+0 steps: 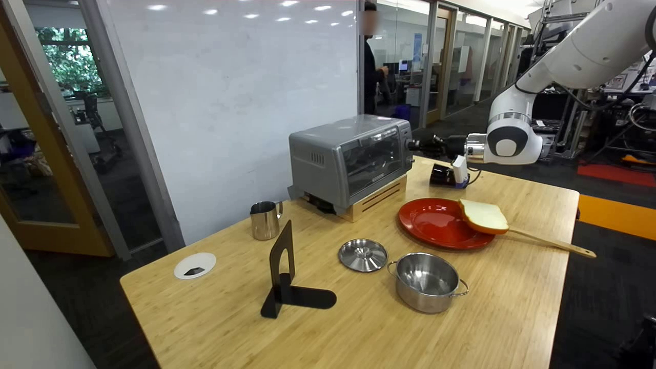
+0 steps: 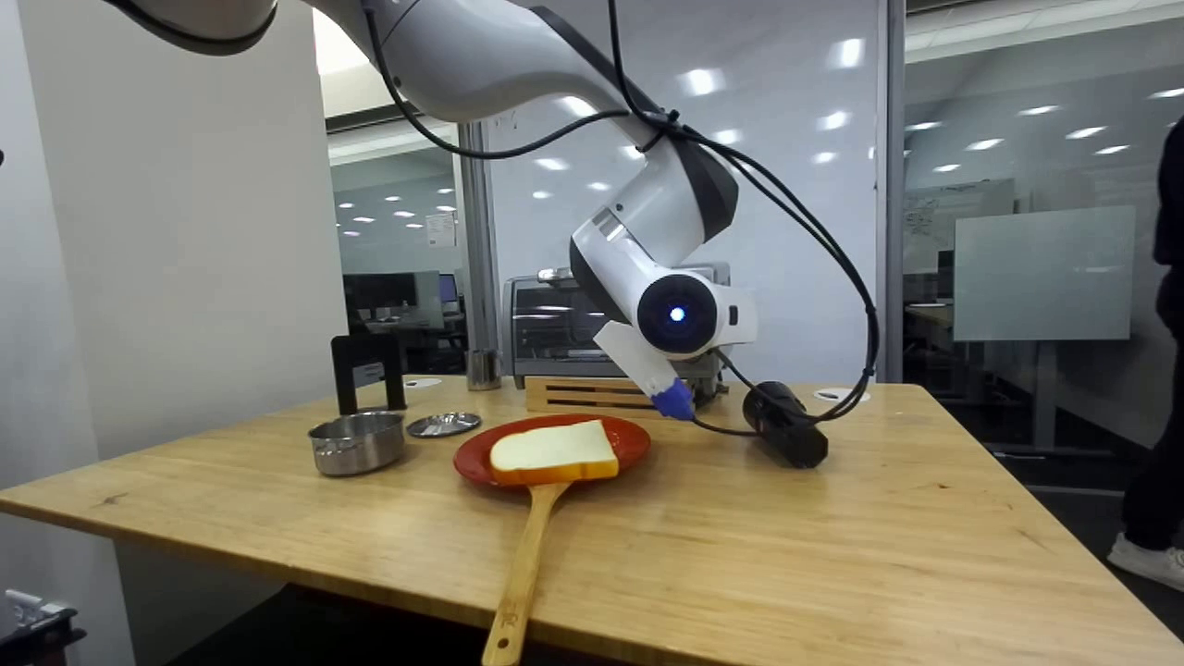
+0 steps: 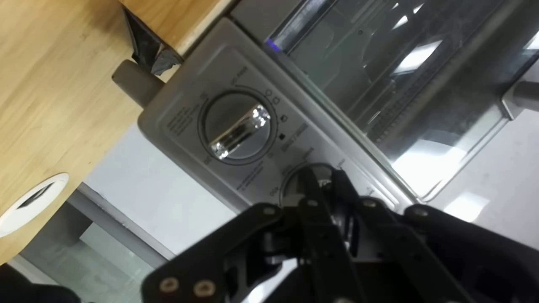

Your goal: Twist the upper knob on the oven

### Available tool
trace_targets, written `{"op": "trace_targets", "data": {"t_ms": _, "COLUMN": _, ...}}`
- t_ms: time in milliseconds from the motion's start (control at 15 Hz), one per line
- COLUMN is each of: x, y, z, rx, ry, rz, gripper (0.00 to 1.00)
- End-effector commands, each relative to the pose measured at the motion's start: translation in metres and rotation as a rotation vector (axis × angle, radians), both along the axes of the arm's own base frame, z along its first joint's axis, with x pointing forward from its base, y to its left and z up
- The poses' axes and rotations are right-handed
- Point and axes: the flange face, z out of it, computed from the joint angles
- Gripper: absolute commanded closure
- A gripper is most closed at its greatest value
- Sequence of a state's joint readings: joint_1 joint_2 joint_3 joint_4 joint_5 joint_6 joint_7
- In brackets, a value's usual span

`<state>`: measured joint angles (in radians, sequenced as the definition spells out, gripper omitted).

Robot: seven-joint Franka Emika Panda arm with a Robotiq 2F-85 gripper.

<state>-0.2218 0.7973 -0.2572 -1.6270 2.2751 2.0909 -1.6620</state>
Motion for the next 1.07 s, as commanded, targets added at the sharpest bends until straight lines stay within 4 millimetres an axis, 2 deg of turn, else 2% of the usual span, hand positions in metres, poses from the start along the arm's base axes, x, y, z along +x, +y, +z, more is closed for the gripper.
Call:
{"op": "trace_targets", "data": {"t_ms": 0, "x": 0.002, "y": 0.001, "z": 0.015, "rx": -0.109, "ry": -0.090, "rz": 0.060, "gripper": 0.97}}
{"op": "trace_targets", "data": {"t_ms": 600, "x": -0.001, "y": 0.019, "z": 0.013, "rx": -0.189, "ry": -0.095, "rz": 0.083, "gripper": 0.97}}
{"op": "trace_targets", "data": {"t_ms": 1000, "x": 0.000, "y": 0.023, "z": 0.015, "rx": -0.239, "ry": -0.108, "rz": 0.096, "gripper": 0.97}}
